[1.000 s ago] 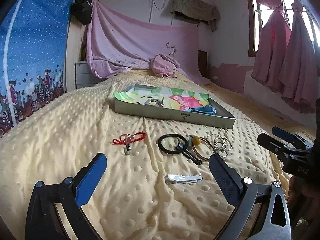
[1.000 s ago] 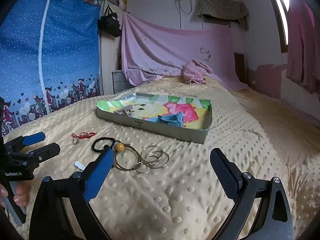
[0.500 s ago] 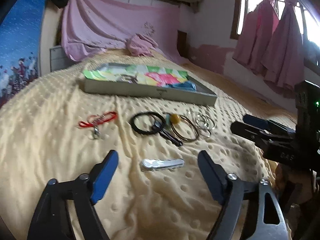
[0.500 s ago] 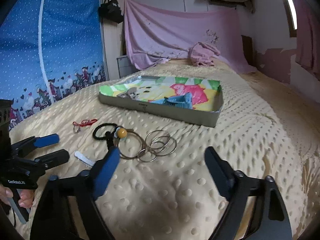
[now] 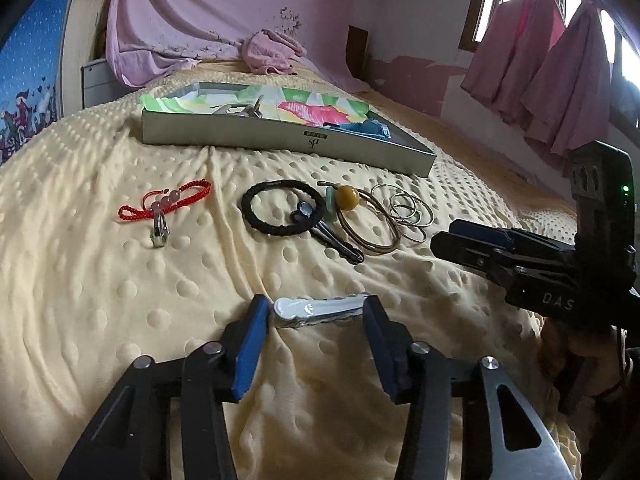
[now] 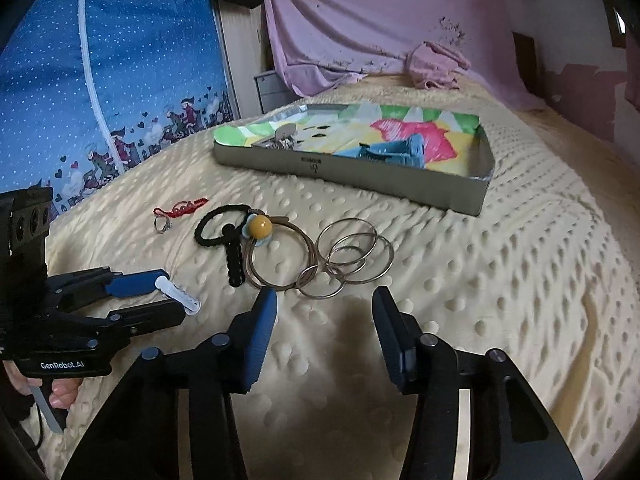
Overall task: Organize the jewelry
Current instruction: 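Grasp the white hair clip with the left tool, then grasp a metal ring with the right tool while the left tool holds the clip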
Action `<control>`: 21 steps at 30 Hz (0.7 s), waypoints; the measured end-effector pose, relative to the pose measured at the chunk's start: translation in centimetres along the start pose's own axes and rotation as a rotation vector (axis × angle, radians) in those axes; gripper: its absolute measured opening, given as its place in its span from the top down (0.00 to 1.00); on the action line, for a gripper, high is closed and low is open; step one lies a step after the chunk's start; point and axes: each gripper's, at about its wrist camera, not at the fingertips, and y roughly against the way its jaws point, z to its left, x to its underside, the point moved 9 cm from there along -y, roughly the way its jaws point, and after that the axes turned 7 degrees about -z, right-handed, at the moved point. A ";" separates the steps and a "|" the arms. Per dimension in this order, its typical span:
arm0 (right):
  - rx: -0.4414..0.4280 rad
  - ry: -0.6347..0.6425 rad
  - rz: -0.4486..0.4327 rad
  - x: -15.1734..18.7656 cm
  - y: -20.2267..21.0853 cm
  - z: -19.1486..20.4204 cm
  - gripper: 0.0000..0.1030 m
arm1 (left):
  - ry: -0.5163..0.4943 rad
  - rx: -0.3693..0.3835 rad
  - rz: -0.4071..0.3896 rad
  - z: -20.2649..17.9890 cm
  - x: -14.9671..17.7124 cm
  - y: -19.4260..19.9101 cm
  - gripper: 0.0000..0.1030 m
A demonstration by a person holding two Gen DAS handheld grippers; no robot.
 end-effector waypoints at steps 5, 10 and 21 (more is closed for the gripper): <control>0.005 -0.036 0.012 0.2 -0.6 -0.5 0.57 | -0.002 -0.001 0.023 0.0 0.2 -0.5 0.73; 0.019 -0.068 0.031 0.3 -1.6 -1.2 0.57 | -0.008 -0.003 0.039 -0.1 0.4 -1.1 0.83; 0.006 -0.132 0.023 -0.5 -3.0 -2.2 0.69 | 0.008 -0.012 0.020 0.1 0.0 -1.5 0.83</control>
